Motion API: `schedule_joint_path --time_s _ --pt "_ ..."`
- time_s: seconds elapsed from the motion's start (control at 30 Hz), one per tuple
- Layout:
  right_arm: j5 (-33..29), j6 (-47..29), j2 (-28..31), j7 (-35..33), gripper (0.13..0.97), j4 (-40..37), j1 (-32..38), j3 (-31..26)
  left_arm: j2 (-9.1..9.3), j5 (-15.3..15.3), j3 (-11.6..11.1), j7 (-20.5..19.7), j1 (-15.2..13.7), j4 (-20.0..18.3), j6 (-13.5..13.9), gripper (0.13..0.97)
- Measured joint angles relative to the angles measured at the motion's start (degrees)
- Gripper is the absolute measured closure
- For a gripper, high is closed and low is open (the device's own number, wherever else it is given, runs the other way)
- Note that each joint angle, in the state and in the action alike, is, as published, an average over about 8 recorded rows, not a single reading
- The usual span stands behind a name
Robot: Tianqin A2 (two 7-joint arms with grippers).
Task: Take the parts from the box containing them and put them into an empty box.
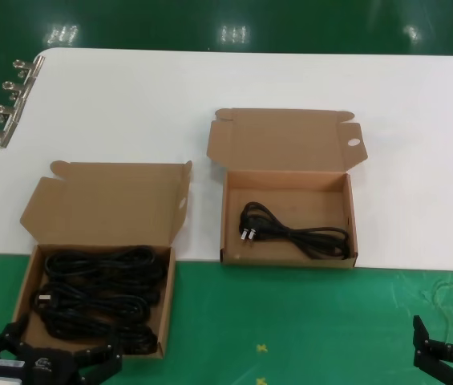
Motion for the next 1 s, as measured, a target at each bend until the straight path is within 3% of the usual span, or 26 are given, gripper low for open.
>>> schedule_joint_path --time_s 1.0 --pt "0.00 0.00 0.00 0.00 0.129 0.00 0.00 0.00 0.00 0.00 0.00 0.00 0.00 0.00 0.00 0.132"
